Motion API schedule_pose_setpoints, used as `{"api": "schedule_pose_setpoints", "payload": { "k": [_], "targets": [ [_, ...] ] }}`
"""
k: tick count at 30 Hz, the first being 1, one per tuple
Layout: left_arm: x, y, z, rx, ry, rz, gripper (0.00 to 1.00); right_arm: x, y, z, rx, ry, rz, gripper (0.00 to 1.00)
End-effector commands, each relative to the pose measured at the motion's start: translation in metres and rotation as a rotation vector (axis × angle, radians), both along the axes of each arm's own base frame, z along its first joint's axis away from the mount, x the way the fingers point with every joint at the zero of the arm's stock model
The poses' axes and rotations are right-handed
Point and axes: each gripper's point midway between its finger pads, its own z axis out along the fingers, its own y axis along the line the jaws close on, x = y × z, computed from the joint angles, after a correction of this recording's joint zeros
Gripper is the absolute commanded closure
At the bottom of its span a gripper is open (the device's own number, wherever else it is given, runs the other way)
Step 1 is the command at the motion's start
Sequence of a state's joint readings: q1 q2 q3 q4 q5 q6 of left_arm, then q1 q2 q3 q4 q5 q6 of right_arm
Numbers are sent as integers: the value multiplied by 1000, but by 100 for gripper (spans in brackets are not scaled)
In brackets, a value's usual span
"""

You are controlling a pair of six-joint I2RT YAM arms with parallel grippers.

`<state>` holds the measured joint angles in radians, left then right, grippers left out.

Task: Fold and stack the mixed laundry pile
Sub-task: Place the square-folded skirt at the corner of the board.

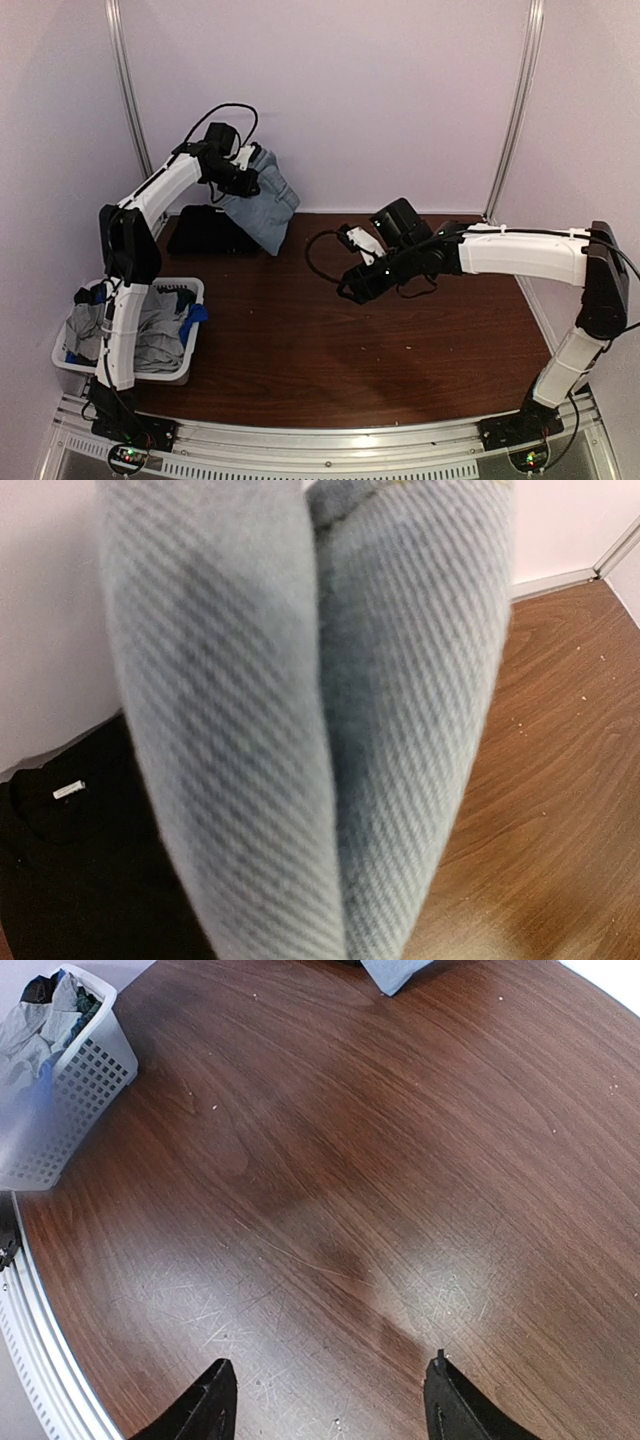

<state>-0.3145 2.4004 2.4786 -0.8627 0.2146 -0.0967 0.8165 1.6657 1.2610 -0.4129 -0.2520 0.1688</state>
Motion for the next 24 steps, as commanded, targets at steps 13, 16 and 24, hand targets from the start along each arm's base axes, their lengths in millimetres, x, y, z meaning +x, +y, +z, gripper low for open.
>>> {"api": "schedule_pose_setpoints", "payload": {
  "k": [13, 16, 24],
  "targets": [
    [3, 35, 77, -139, -147, -23, 100, 15, 5, -11, -39, 27, -29, 36],
    [11, 48, 77, -146, -152, 5, 100, 15, 5, -14, -52, 34, -27, 36],
    [44, 93, 10, -166, -84, 60, 100, 15, 1, -17, -90, 60, -28, 36]
  ]
}}
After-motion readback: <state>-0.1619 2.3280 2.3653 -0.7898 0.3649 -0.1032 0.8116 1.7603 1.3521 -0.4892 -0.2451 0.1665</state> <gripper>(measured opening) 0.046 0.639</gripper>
